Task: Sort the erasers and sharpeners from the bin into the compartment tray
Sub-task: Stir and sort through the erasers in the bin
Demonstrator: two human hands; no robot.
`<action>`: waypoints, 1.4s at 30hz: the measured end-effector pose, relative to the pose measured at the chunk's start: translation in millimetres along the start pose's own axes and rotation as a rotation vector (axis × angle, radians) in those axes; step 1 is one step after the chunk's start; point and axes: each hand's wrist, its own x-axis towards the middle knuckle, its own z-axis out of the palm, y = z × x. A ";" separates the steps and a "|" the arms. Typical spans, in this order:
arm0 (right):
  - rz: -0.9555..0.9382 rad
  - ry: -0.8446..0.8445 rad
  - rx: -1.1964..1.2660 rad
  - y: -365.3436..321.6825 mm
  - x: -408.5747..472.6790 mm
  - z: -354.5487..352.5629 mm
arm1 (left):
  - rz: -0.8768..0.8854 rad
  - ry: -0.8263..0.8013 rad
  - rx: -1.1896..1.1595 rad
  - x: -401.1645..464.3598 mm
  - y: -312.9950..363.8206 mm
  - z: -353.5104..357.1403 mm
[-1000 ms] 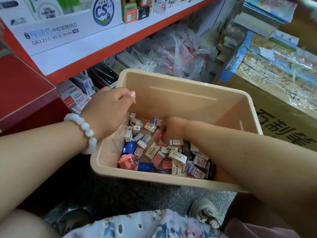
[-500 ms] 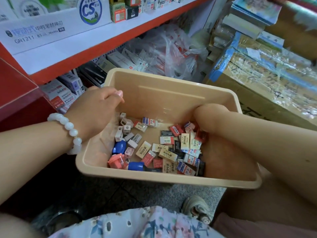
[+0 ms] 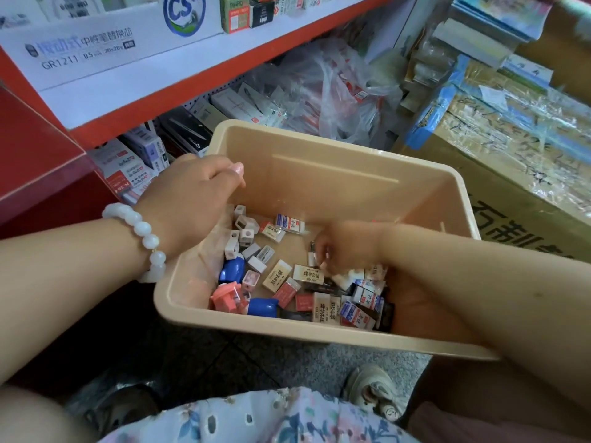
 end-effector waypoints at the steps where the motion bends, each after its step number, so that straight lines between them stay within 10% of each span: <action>1: 0.049 0.021 0.017 5.9 -5.0 -12.2 | 0.002 -0.002 0.003 0.2 0.3 0.2; 6: 0.333 0.006 -0.422 23.2 -31.2 -40.5 | 0.013 -0.010 0.017 1.2 -1.8 0.0; 10: 0.014 0.175 -0.520 31.2 -26.7 -16.1 | 0.020 -0.014 0.015 0.9 -2.4 0.2; 14: -0.098 -0.089 -0.814 38.9 -13.3 -6.7 | 0.012 -0.023 0.014 0.8 -1.7 0.1; 42: -0.334 -0.135 -0.342 1.2 23.4 25.7 | 0.055 -0.015 0.036 4.7 -7.1 2.9</action>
